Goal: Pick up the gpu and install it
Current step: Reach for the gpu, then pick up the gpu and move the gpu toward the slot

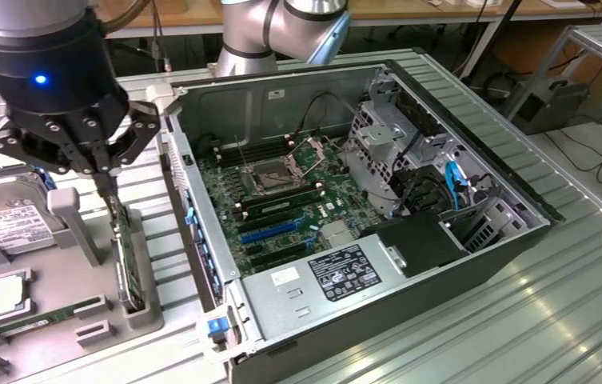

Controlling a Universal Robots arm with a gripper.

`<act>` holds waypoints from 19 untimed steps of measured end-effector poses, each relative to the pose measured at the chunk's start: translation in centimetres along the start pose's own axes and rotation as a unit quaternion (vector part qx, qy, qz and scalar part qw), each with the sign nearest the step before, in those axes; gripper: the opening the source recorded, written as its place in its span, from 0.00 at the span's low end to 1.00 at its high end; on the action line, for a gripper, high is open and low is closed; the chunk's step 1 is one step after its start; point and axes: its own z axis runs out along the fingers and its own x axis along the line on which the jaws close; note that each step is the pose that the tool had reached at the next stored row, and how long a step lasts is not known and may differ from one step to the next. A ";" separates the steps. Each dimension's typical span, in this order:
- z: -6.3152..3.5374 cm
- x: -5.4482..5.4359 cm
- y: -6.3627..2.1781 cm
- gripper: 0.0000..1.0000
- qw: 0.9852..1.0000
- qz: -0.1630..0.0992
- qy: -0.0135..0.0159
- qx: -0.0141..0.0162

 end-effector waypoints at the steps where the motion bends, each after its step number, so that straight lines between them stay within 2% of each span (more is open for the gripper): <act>1: 0.13 0.5 -0.05 0.11 1.000 0.000 0.000 0.000; 4: 0.58 1.6 -0.15 0.11 1.000 0.000 0.000 0.001; 6: 0.82 1.6 -0.16 0.11 1.000 0.000 0.000 0.001; 19: 0.82 1.6 -0.16 0.11 1.000 0.000 0.000 0.001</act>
